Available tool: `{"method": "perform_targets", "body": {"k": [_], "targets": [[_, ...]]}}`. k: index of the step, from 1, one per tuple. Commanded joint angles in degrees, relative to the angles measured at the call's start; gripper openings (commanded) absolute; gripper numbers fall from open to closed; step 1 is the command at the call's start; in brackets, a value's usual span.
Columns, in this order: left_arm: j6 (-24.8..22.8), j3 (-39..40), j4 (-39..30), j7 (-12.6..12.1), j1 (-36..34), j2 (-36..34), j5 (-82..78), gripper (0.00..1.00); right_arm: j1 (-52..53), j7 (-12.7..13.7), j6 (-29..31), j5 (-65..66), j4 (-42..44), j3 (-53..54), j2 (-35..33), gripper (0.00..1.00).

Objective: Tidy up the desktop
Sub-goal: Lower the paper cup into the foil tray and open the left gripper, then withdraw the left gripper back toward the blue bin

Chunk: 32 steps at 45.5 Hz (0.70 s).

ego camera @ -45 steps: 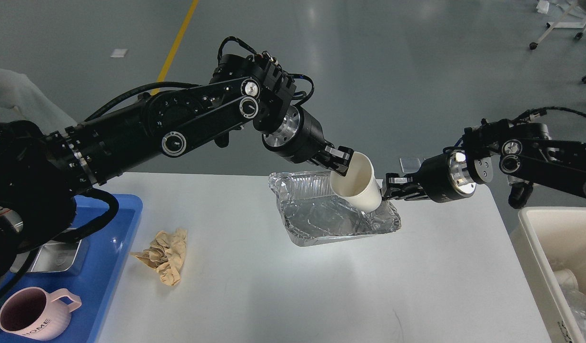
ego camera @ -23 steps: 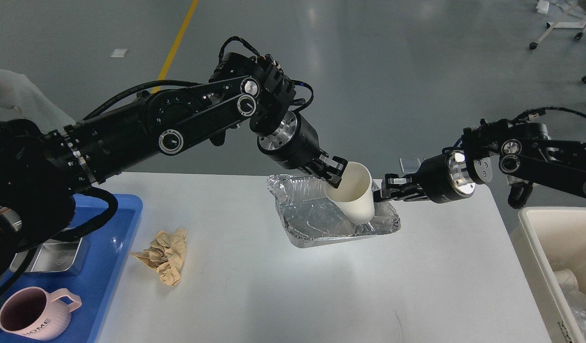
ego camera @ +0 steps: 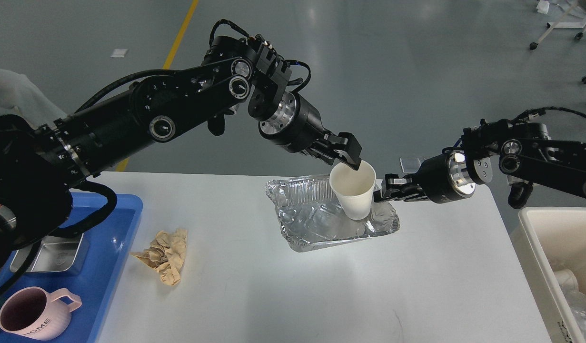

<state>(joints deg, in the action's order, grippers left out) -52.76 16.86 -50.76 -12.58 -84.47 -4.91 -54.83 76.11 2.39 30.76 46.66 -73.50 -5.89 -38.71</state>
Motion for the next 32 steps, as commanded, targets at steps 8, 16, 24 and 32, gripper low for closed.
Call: {"method": "perform_targets", "body": {"k": [8, 16, 24, 32], "targets": [[0.02, 3.0, 0.05, -0.07, -0.43, -2.29, 1.39, 0.97, 0.0, -0.01, 0.0, 0.01, 0.03, -0.09, -0.4, 0.0], [5.55, 7.75, 1.72, 0.19, -0.17, -3.79, 2.18, 0.97, 0.0, -0.01, 0.0, -0.08, 0.03, -0.09, -0.49, 0.0], [13.11, 8.8, 1.72, -0.07, 0.53, -6.24, 3.15, 0.97, 0.0, -0.01, 0.0, -0.17, 0.03, -0.09, -0.75, 0.0], [19.08, 10.74, 1.89, -0.42, 2.29, -8.88, 5.44, 0.97, 0.0, -0.01, -0.09, -0.52, 0.03, 0.0, -0.84, 0.0]]}}
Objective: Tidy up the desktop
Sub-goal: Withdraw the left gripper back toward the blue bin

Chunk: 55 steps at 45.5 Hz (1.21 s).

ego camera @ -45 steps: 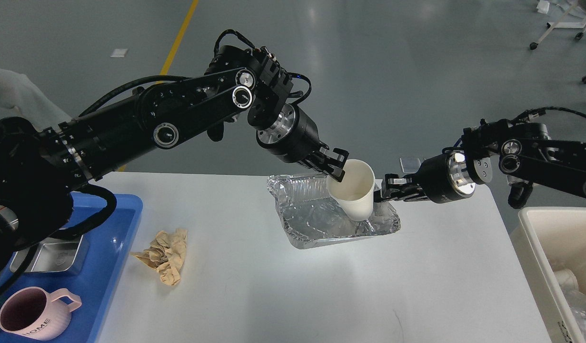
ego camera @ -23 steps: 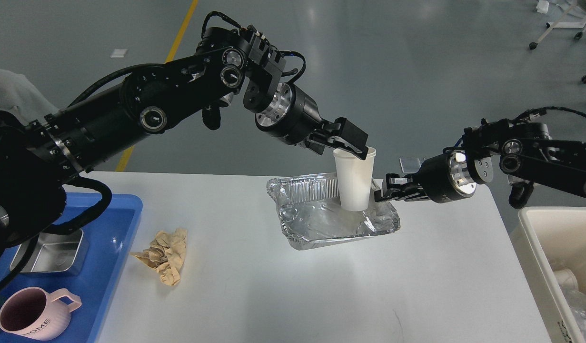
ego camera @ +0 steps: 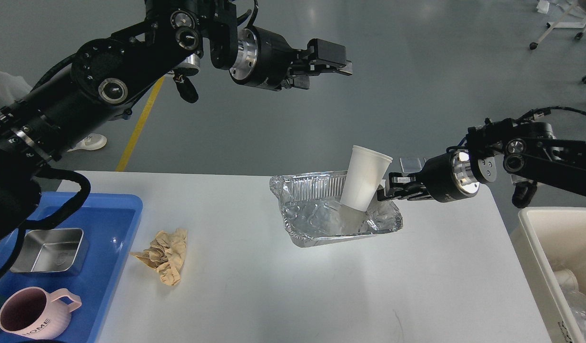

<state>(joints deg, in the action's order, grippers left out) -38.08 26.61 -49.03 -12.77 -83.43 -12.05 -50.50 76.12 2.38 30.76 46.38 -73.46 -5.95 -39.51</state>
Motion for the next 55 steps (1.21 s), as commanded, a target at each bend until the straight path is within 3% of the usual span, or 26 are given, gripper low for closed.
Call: {"method": "perform_targets", "body": {"k": [1, 8, 16, 19, 24, 31, 36, 40, 55], "targets": [[5.72, 1.16, 0.33, -0.24, 1.68, -2.1, 1.1, 0.97, -0.01, -0.1, -0.09, -0.33, -0.01, 0.07, -0.04, 0.0], [16.35, 4.15, 0.51, -1.81, 7.39, -3.33, 1.19, 0.97, -0.01, -0.1, -0.09, -0.42, 0.07, 0.07, -0.13, 0.0], [27.35, 6.26, -0.01, -9.81, 15.83, -3.95, 2.07, 0.97, 0.08, -0.1, -0.09, -0.51, 0.07, 0.07, -0.4, 0.0], [27.88, 6.53, -1.94, -11.05, 19.26, -4.74, 2.6, 0.97, 0.08, -0.1, -0.09, -0.51, 0.07, 0.15, -0.48, 0.0], [24.91, 7.67, -7.83, -11.31, 25.14, -10.0, 2.77, 0.98, 0.0, -0.18, -0.09, -0.51, -0.01, 0.15, -0.83, 0.0], [22.96, 10.21, -10.73, -9.38, 30.77, -13.88, 2.51, 0.98, -0.01, -0.18, -0.09, -0.51, -0.01, 0.24, -0.83, 0.0], [23.31, 10.57, -13.28, -3.5, 34.38, -18.79, 2.6, 0.98, -0.09, -0.18, -0.18, -0.51, -0.01, 0.24, -0.57, 0.0], [22.96, 9.69, -17.06, -0.24, 36.49, -23.54, 2.6, 0.98, -0.18, -0.18, -0.09, -0.51, -0.01, 0.24, -0.66, 0.0], [19.71, 11.18, -30.15, 4.24, 45.63, -42.52, 2.69, 0.98, -0.88, -0.18, -0.18, -0.51, -0.01, 0.33, -0.4, 0.0]]}}
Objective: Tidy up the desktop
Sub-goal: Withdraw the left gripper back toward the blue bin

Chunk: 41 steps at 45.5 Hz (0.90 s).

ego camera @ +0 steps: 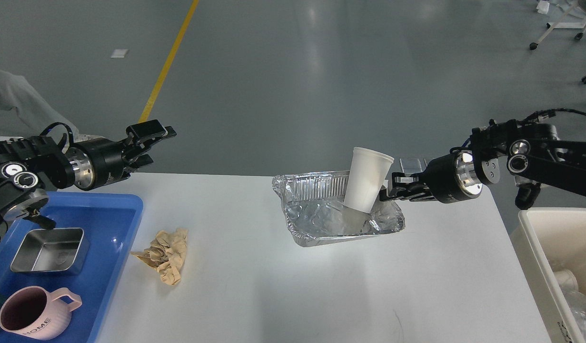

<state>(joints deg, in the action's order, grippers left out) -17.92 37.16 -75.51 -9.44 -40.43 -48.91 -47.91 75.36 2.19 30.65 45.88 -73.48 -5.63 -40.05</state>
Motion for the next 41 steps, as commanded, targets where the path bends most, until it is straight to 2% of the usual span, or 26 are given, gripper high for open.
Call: {"method": "perform_targets", "body": {"k": [1, 10, 17, 30, 41], "targets": [[-0.45, 0.72, -4.89, 1.09, 3.68, -7.24, 0.19, 0.98, -0.13, 0.01, 0.02, 0.0, 0.0, 0.01, 0.06, 0.0], [-0.45, 1.51, -10.35, 1.53, 10.71, -17.09, 2.56, 0.98, -0.48, 0.01, 0.03, 0.0, 0.0, 0.01, 0.14, 0.0], [-0.8, 0.2, -10.88, 1.44, 11.6, -23.95, 4.23, 0.98, -0.75, 0.01, 0.03, 0.0, -0.08, 0.01, 0.14, 0.0], [-4.49, -1.74, -11.5, 2.06, 17.22, -34.06, 4.06, 0.98, -1.18, 0.01, 0.03, 0.0, -0.17, 0.01, -0.03, 0.0], [-6.86, -2.62, -12.47, 2.94, 17.22, -42.06, 4.32, 0.98, -1.36, 0.01, 0.03, 0.0, -0.17, 0.01, 0.14, 0.0]]}}
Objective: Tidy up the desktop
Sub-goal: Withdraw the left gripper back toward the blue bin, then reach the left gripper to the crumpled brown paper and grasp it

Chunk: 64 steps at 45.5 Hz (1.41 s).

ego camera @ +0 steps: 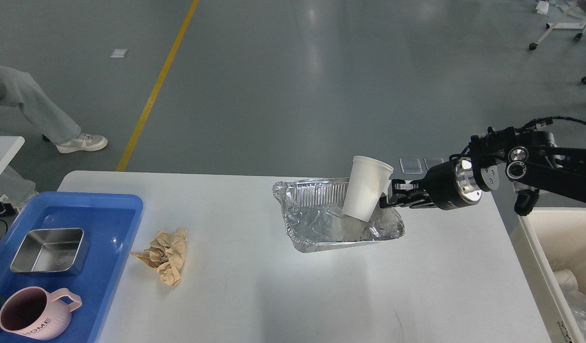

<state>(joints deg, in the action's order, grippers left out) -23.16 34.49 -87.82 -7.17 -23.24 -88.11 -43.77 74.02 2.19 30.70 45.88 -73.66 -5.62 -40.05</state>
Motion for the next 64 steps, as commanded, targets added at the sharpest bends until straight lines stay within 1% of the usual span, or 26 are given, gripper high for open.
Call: {"method": "perform_targets", "body": {"k": [1, 6, 12, 18, 24, 29, 31, 35, 38, 39, 41, 43, 44, 46, 48, 50, 53, 58, 64], "targets": [[-1.97, 0.05, -0.16, 0.67, 0.04, -3.12, 0.18, 0.98, -0.01, 0.0, -0.02, 0.0, 0.0, -0.01, 0.15, 0.0], [-3.56, -0.04, -0.34, 0.93, -0.05, -6.19, 0.18, 0.98, -0.01, 0.0, -0.02, 0.0, 0.0, -0.01, 0.15, 0.0], [-4.61, 0.22, -0.34, 3.21, -0.58, -9.18, 0.44, 0.98, -0.19, 0.0, -0.02, 0.0, 0.0, -0.01, 0.15, 0.0], [-6.19, 0.58, -0.25, 3.3, -1.98, -9.97, 0.44, 0.98, -0.19, 0.0, -0.02, 0.0, 0.09, -0.01, 0.33, 0.0], [-9.18, -0.13, 0.1, 3.3, -2.25, -9.1, 0.27, 0.98, -0.19, 0.0, 0.07, 0.0, 0.09, -0.01, 0.33, 0.0], [-16.29, 0.05, 0.8, 3.39, -2.25, -6.73, 0.18, 0.99, -0.19, 0.0, 0.07, 0.0, 0.0, -0.01, 0.33, 0.0], [-17.96, 0.31, 1.42, 3.39, -2.34, -4.97, 0.18, 0.99, -0.19, 0.0, 0.07, 0.0, 0.09, -0.01, 0.24, 0.0], [-18.32, 0.4, 3.26, 3.3, -2.42, -1.54, -0.17, 0.99, -0.19, 0.0, 0.07, 0.0, 0.09, -0.01, 0.24, 0.0], [-18.24, 0.57, 4.32, 3.74, -2.51, 0.22, -0.08, 0.99, -0.19, 0.0, 0.07, 0.0, 0.09, -0.01, 0.15, 0.0], [-18.15, 0.66, 4.41, 4.09, -2.51, 0.57, -0.08, 0.99, -0.27, 0.0, -0.02, 0.0, 0.0, -0.01, 0.15, 0.0], [-18.06, 0.66, 4.76, 6.02, -2.51, 0.92, 0.0, 0.99, -0.45, 0.0, -0.02, 0.0, 0.0, -0.01, 0.15, 0.0], [-17.8, 0.49, 5.11, 9.61, -2.42, 0.93, 0.0, 0.99, -0.54, 0.0, 0.07, 0.0, 0.0, -0.01, 0.15, 0.0], [-17.1, -0.04, 5.46, 14.07, -2.34, 0.93, -0.17, 0.99, -0.54, 0.0, 0.07, 0.0, 0.0, -0.01, 0.15, 0.0], [-16.13, -0.13, 5.9, 17.53, -2.16, 1.01, -0.35, 0.99, -0.54, 0.0, -0.02, 0.0, 0.0, -0.01, 0.15, 0.0], [-15.08, -0.22, 5.99, 19.55, -1.63, 1.1, -0.35, 0.98, -0.54, 0.0, 0.07, 0.0, 0.09, -0.01, 0.24, 0.0], [-14.2, -0.22, 6.08, 20.26, -1.37, 1.89, -0.35, 0.98, -0.54, 0.0, -0.02, 0.0, 0.0, 0.08, 0.24, 0.0], [-12.53, -0.3, 6.95, 20.44, -1.28, 4.26, -0.35, 0.98, -0.54, 0.0, 0.07, 0.0, 0.09, 0.08, 0.15, 0.0], [-10.42, -0.83, 10.2, 19.74, -1.1, 8.21, -0.61, 0.99, -0.54, 0.0, -0.02, 0.0, 0.0, 0.08, 0.15, 0.0], [-10.24, -1.18, 14.95, 18.86, -0.93, 13.92, -1.75, 0.99, -0.54, 0.0, -0.02, 0.0, 0.0, 0.08, 0.06, 0.0]]}}
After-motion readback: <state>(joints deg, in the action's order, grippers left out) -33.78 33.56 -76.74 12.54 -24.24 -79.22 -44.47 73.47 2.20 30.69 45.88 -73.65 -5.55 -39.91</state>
